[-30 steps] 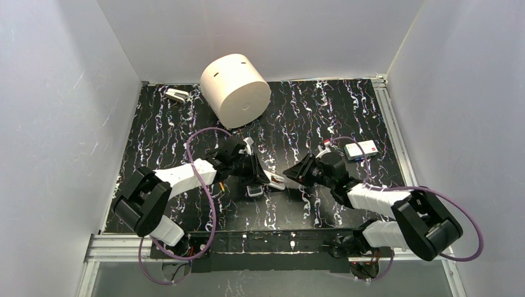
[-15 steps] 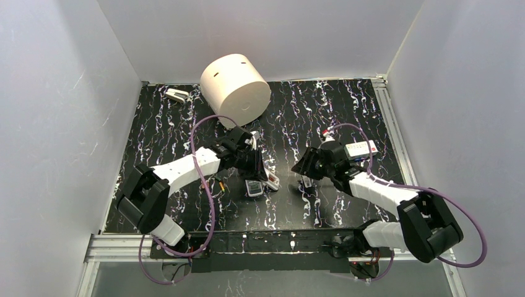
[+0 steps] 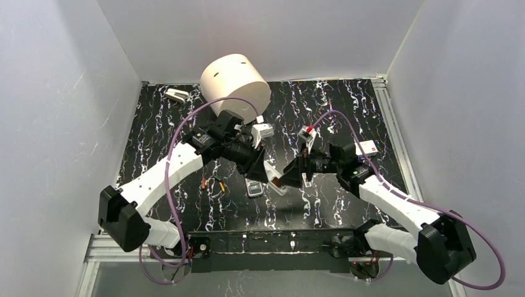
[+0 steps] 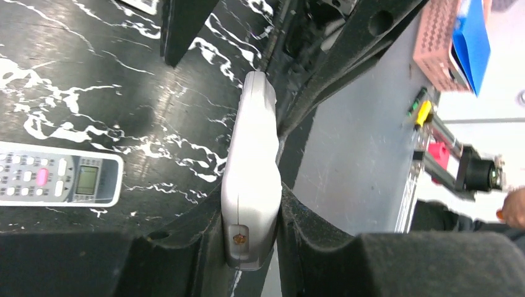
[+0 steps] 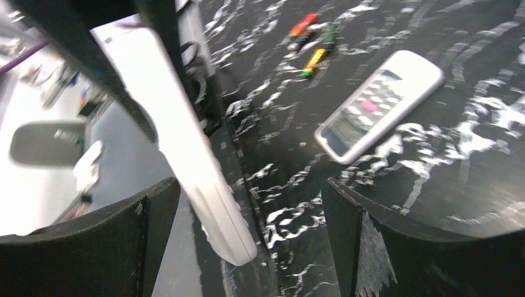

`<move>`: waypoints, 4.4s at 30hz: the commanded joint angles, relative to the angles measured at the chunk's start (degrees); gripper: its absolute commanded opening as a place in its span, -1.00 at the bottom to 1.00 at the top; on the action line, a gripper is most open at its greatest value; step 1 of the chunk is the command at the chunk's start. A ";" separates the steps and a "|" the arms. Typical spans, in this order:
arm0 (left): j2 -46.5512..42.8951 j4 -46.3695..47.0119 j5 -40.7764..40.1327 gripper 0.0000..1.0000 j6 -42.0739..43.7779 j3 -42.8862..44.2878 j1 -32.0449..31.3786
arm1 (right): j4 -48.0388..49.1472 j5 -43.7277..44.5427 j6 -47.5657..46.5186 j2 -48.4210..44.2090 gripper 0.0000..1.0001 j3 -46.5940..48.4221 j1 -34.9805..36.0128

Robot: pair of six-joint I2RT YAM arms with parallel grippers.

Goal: Load the batteries into the remote control

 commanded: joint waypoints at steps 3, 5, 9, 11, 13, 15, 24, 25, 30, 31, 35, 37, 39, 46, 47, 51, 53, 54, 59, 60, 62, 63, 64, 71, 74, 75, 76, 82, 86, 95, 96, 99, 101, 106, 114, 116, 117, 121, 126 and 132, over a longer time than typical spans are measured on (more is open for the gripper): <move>-4.21 -9.72 8.70 -1.00 9.60 2.22 -0.29 | -4.66 -11.98 -7.69 -1.36 0.68 5.77 8.30; -5.53 -9.99 8.43 -1.00 9.74 2.47 -0.33 | -5.74 -10.34 -8.26 -1.08 0.52 6.63 11.86; -7.56 -10.41 7.17 -1.00 9.72 2.19 -0.33 | -4.66 -9.60 -6.35 -0.29 0.20 7.53 15.08; -8.51 -10.76 7.20 -1.00 9.83 2.08 -0.32 | -3.89 -9.23 -5.05 -0.36 0.03 7.68 15.69; -9.53 -10.87 6.86 -1.00 9.55 2.07 -0.32 | -3.48 -8.95 -4.25 -0.54 -0.19 7.82 15.96; -10.62 -10.40 6.43 -0.93 8.54 2.30 -0.27 | -1.07 -8.45 -1.91 -0.81 -0.42 7.58 16.06; -22.55 17.39 -5.57 0.39 -17.24 -4.94 -0.07 | 23.11 5.52 17.04 -1.46 -0.70 1.20 16.02; -24.05 20.04 -9.54 0.41 -22.56 -5.94 -0.04 | 27.89 6.08 20.07 -0.56 -0.69 0.09 16.01; -29.85 36.26 -14.44 0.41 -38.13 -14.37 0.07 | 43.51 6.71 29.54 4.07 -0.66 -1.27 16.00; -30.25 37.40 -14.85 0.40 -39.28 -14.77 0.03 | 44.14 6.46 30.25 4.81 -0.66 -0.88 15.98; -30.12 38.00 -14.93 0.21 -39.75 -14.25 0.02 | 44.48 5.18 30.79 6.22 -0.65 0.62 16.02; -29.95 38.45 -14.07 0.07 -39.38 -14.79 0.02 | 44.92 4.90 31.49 6.65 -0.65 1.16 16.02; -29.46 38.54 -12.09 -0.09 -38.37 -14.98 0.07 | 46.28 4.68 32.43 7.15 -0.64 1.56 16.00; -28.25 38.36 -7.50 -0.42 -36.15 -14.66 0.10 | 49.15 3.37 34.58 8.74 -0.62 2.52 16.00; -28.33 38.48 -7.64 -0.53 -35.89 -14.61 0.06 | 49.19 3.25 34.56 8.75 -0.62 2.60 15.94; -28.18 38.67 -8.54 -1.00 -33.60 -14.24 0.03 | 47.69 3.26 34.27 8.60 -0.56 2.96 15.90; -28.51 36.76 -12.69 -1.00 -31.80 -13.94 0.03 | 43.46 3.99 33.07 8.51 -0.23 3.72 15.80; -28.80 34.64 -16.97 -1.00 -30.54 -13.73 0.07 | 40.46 5.12 31.58 8.27 0.06 4.30 15.74; -29.94 20.48 -47.85 -1.00 -24.44 -11.93 0.04 | 15.78 17.13 16.74 6.69 0.73 9.39 15.69; -30.00 18.06 -53.66 -1.00 -24.01 -11.87 0.03 | 12.56 19.15 14.95 6.89 0.75 10.36 15.73; -30.36 14.32 -64.61 -1.00 -22.85 -12.30 0.02 | 8.33 22.47 12.78 8.23 0.76 12.07 15.87; -30.65 12.28 -69.15 -1.00 -22.79 -12.54 0.07 | 6.74 24.66 12.52 9.14 0.76 12.86 16.07; -31.04 10.52 -74.95 -1.00 -22.80 -12.90 0.04 | 5.77 26.86 12.38 10.33 0.76 13.42 16.60; -36.20 -8.37 -95.10 -1.00 -30.71 -13.25 0.02 | -7.89 49.14 8.78 26.83 0.24 26.94 27.04; -39.15 -12.26 -98.47 -1.00 -31.84 -13.62 0.05 | -9.64 53.05 9.67 34.16 0.02 32.50 28.95; -39.80 -13.37 -99.31 -1.00 -31.77 -13.53 0.03 | -10.35 53.67 9.92 36.20 -0.02 34.48 29.47; -40.26 -13.96 -99.90 -1.00 -31.54 -13.47 0.02 | -11.93 54.68 9.78 38.47 -0.04 36.75 30.22; -42.09 -14.03 -101.59 -1.00 -29.23 -13.39 0.02 | -23.68 60.55 10.05 51.27 0.04 51.21 34.45; -44.43 -13.51 -103.76 -1.00 -28.01 -13.86 0.05 | -25.60 60.81 9.44 56.31 0.09 54.87 35.56; -48.56 -14.23 -105.41 -1.00 -25.87 -14.32 0.04 | -29.51 63.27 7.52 61.96 0.12 63.66 37.79; -48.71 -14.22 -105.54 -1.00 -25.82 -14.30 0.05 | -29.60 63.55 7.26 62.57 0.12 64.61 37.98; -49.32 -13.64 -105.67 -1.00 -25.46 -14.47 0.02 | -31.55 65.07 6.44 64.85 0.12 68.80 38.50; -49.26 -13.58 -105.63 -1.00 -25.43 -14.41 0.03 | -32.54 66.29 5.54 66.26 0.11 70.71 38.52; -48.99 -13.49 -105.06 -1.00 -25.20 -14.30 0.07 | -34.81 67.06 2.03 69.39 0.09 74.46 38.41; -48.99 -13.60 -104.09 -1.00 -25.51 -14.69 0.02 | -37.65 64.98 0.71 71.81 0.02 76.54 37.90; -48.86 -13.60 -103.96 -1.00 -25.53 -14.74 0.03 | -38.60 64.50 0.71 72.68 -0.02 77.32 37.82; -48.82 -13.60 -103.96 -1.00 -25.52 -14.71 0.07 | -39.14 64.47 0.72 73.08 -0.04 77.89 37.74; -48.81 -13.60 -103.60 -1.00 -25.53 -14.65 0.06 | -43.61 67.03 1.32 75.59 -0.28 82.30 37.73; -48.78 -13.47 -102.87 -1.00 -25.44 -14.91 0.03 | -43.88 66.97 1.56 76.74 -0.34 83.35 37.59; -49.27 -13.73 -101.88 -1.00 -25.39 -14.91 0.06 | -44.75 63.67 4.98 77.15 -0.55 83.51 36.09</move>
